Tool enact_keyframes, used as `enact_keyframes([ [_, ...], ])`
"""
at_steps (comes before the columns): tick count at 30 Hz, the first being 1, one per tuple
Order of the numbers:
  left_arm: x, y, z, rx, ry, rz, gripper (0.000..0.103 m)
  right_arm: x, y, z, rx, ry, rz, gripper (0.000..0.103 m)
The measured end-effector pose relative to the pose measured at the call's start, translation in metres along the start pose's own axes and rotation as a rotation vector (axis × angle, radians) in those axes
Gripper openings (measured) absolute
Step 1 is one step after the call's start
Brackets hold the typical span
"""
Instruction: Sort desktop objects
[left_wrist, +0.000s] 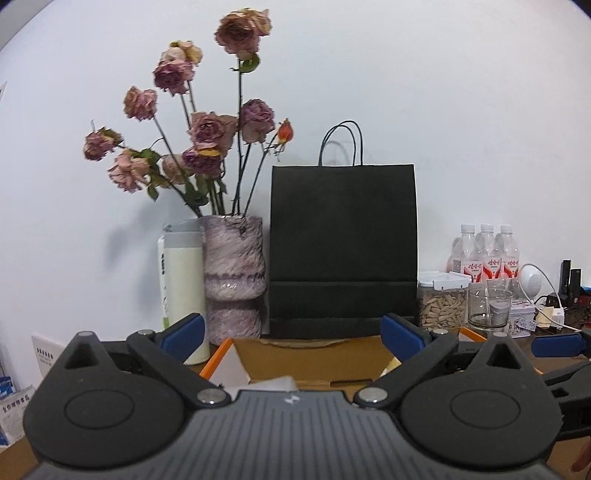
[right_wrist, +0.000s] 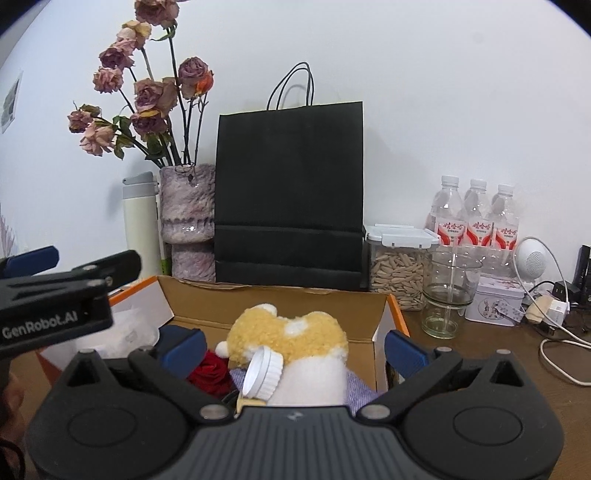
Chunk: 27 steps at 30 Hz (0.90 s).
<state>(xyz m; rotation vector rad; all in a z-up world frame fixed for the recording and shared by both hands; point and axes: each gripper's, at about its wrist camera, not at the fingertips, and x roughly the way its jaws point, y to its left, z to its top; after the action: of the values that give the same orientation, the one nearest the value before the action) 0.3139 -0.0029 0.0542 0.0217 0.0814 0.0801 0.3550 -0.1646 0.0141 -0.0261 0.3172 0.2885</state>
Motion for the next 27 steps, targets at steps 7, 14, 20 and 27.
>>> enact_keyframes([
  [7, -0.032, 0.008, -0.008, 0.003, 0.044, -0.002, 0.103, -0.034, 0.008, -0.013, -0.015, -0.005, 0.001, 0.103],
  [14, -0.064, 0.013, -0.015, 0.005, 0.086, -0.006, 0.103, -0.068, 0.018, -0.026, -0.018, -0.004, 0.003, 0.103],
  [20, -0.087, 0.024, -0.021, -0.037, 0.106, -0.005, 0.103, -0.090, 0.028, -0.032, -0.036, 0.004, 0.016, 0.103],
  [27, -0.102, 0.030, -0.026, -0.044, 0.110, -0.022, 0.103, -0.109, 0.033, -0.037, -0.023, 0.007, 0.048, 0.103],
])
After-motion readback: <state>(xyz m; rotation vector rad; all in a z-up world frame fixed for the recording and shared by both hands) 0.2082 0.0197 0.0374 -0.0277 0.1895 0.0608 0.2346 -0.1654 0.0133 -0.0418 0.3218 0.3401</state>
